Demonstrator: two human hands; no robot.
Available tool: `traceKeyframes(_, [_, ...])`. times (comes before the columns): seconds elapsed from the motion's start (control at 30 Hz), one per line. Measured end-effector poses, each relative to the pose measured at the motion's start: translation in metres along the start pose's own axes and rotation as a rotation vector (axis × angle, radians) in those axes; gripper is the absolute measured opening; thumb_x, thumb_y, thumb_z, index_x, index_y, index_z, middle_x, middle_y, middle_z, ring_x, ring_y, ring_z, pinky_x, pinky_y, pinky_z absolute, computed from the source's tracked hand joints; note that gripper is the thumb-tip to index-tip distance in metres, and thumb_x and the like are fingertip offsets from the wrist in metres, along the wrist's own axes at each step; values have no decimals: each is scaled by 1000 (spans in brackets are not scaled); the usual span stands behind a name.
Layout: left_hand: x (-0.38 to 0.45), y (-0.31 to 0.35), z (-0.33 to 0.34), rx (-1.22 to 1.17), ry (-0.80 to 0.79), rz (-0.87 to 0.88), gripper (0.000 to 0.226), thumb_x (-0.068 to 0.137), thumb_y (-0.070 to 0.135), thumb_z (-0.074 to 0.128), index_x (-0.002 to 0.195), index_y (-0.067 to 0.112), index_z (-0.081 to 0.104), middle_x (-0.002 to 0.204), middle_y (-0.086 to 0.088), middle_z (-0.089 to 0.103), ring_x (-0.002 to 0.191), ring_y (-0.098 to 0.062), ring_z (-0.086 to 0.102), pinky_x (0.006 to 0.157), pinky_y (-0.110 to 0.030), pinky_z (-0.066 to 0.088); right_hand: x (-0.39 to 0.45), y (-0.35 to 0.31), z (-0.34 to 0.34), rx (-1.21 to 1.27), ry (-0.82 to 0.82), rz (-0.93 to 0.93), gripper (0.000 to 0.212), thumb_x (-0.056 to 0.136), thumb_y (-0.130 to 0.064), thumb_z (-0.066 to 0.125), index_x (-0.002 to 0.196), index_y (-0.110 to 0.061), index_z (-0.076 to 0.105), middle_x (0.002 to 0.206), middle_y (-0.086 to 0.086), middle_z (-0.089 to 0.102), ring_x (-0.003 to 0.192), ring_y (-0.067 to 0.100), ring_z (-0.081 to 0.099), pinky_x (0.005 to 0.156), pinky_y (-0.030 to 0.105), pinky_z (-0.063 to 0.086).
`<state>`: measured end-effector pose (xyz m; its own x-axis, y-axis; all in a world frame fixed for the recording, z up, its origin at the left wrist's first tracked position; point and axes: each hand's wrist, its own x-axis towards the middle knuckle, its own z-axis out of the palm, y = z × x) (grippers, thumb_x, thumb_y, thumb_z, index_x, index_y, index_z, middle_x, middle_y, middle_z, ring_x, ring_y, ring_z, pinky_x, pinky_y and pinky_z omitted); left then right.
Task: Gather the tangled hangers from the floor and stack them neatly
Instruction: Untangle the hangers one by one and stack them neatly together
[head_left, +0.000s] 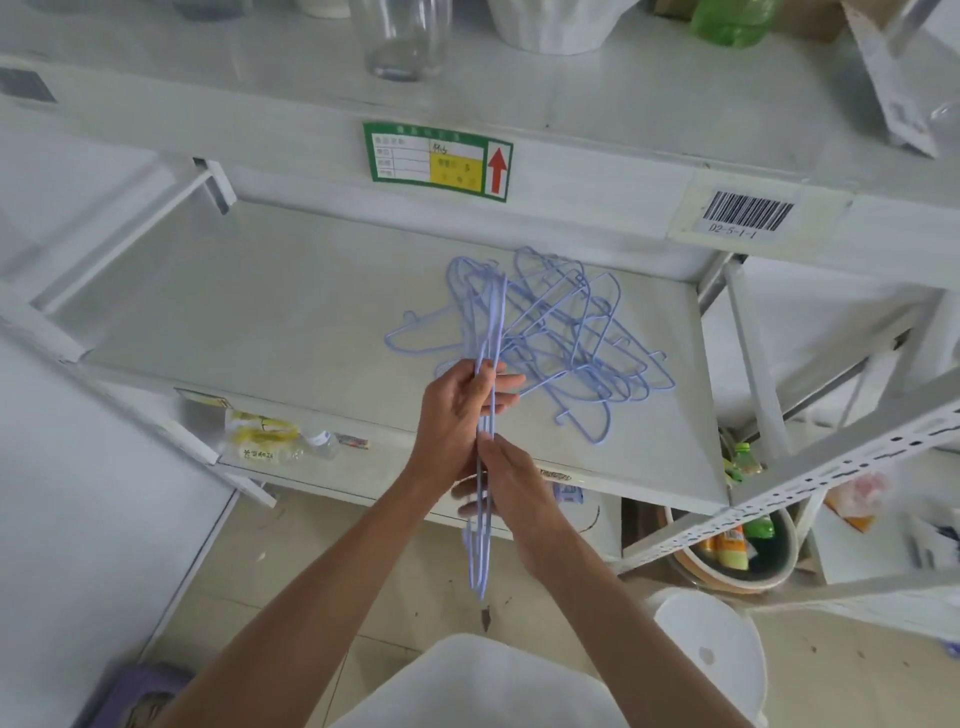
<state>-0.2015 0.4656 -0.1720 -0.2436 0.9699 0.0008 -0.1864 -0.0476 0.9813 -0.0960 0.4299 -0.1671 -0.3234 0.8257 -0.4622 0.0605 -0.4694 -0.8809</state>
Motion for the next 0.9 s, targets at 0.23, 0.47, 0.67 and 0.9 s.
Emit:
traceKeyframes(0.23, [-13,-14,-12,-94,-197,-285,36,109,34,46,119,6,67,106,-8,82,95,-27,79,77,-29,61,-28,20,26,108,123,76,38,113,-34,34,80,-18,43,51,-9,33,41,8,23,41,22,18])
traceKeyframes(0.47, [-12,-15,-37,17,-323,-374,20,103,19,60,100,9,76,94,-9,83,77,-24,80,67,-25,60,-41,41,32,162,148,76,41,114,-31,31,81,-14,47,54,-6,27,41,7,18,41,17,13])
traceKeyframes(0.67, [-30,17,-40,59,-319,-365,27,107,18,54,101,0,74,94,-16,81,74,-24,80,65,-25,62,-61,30,48,82,169,58,39,114,-28,30,93,-5,53,53,-5,30,43,8,22,40,18,18])
traceKeyframes(0.9, [-38,42,-70,27,-355,-373,26,108,21,51,113,8,73,104,-10,82,90,-30,80,71,-26,62,-68,48,55,18,237,-49,45,112,-33,38,94,-1,65,70,10,62,59,19,57,54,29,46])
